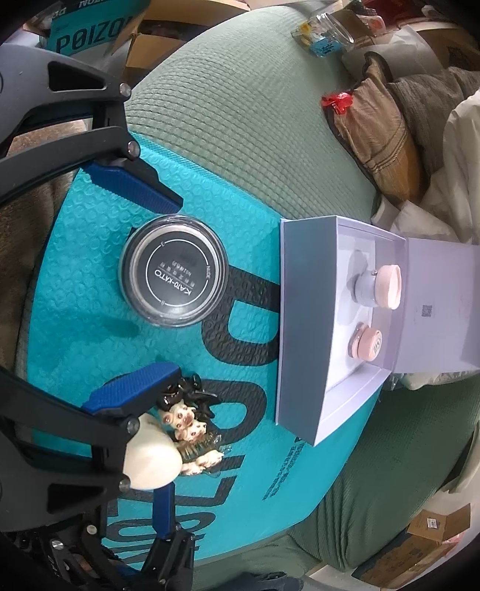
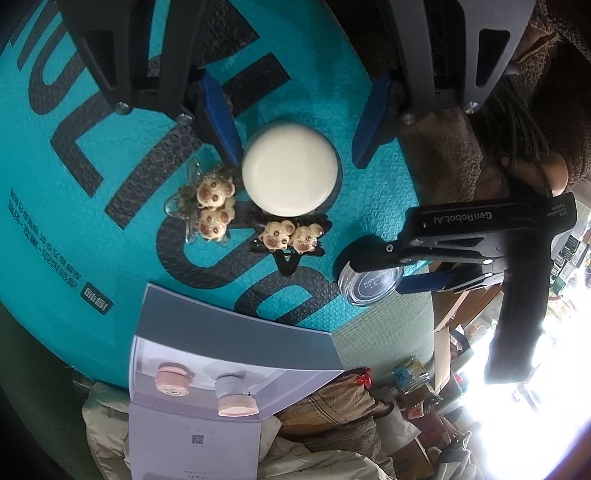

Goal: Organize objects
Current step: 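Bring the left gripper to the black-lidded tin while the right gripper approaches the white round item, then close the left gripper on the black-lidded tin while the right gripper closes on the white round item, then lift the tin with the left gripper while the right gripper lifts the white item toward the box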

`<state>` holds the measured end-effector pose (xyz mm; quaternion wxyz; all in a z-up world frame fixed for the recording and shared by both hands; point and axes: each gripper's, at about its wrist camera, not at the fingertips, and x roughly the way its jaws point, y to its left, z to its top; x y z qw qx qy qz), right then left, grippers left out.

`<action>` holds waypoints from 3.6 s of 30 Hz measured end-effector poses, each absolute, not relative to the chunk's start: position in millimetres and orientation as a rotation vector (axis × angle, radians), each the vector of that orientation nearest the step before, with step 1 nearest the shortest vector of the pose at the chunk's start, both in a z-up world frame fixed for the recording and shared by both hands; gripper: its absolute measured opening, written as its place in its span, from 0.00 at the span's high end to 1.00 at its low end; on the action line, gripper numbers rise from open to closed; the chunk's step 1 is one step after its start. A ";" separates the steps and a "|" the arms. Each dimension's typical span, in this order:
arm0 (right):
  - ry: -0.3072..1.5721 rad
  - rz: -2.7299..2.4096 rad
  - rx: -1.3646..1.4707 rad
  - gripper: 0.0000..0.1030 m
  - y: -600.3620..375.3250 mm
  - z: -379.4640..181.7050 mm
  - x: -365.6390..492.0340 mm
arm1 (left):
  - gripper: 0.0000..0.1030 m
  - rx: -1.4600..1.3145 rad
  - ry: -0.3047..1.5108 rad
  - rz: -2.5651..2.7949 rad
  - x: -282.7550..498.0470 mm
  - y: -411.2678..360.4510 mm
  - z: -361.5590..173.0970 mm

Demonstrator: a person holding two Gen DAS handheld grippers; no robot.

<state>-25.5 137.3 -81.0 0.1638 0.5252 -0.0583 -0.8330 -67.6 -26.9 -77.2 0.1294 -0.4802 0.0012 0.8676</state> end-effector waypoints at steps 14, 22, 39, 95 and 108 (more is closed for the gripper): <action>-0.066 -2.411 1.503 0.41 125.6 -90.2 -37.6 | 0.24 -1.436 -0.031 2.513 -76.2 -36.4 -92.5; -0.031 -2.421 1.509 0.45 123.6 -95.7 -40.7 | 0.24 -1.459 -0.026 2.495 -82.5 -36.5 -98.7; 0.039 -2.376 1.489 0.46 109.2 -91.3 -42.5 | 0.34 -1.439 -0.062 2.479 -80.8 -36.1 -99.3; 0.144 -2.423 1.332 0.46 98.1 -39.6 -45.1 | 0.33 -1.355 -0.015 2.497 -47.3 -38.2 -40.1; 0.138 -2.429 1.295 0.46 104.7 -20.8 -63.9 | 0.33 -1.329 0.019 2.549 -62.7 -37.9 -13.4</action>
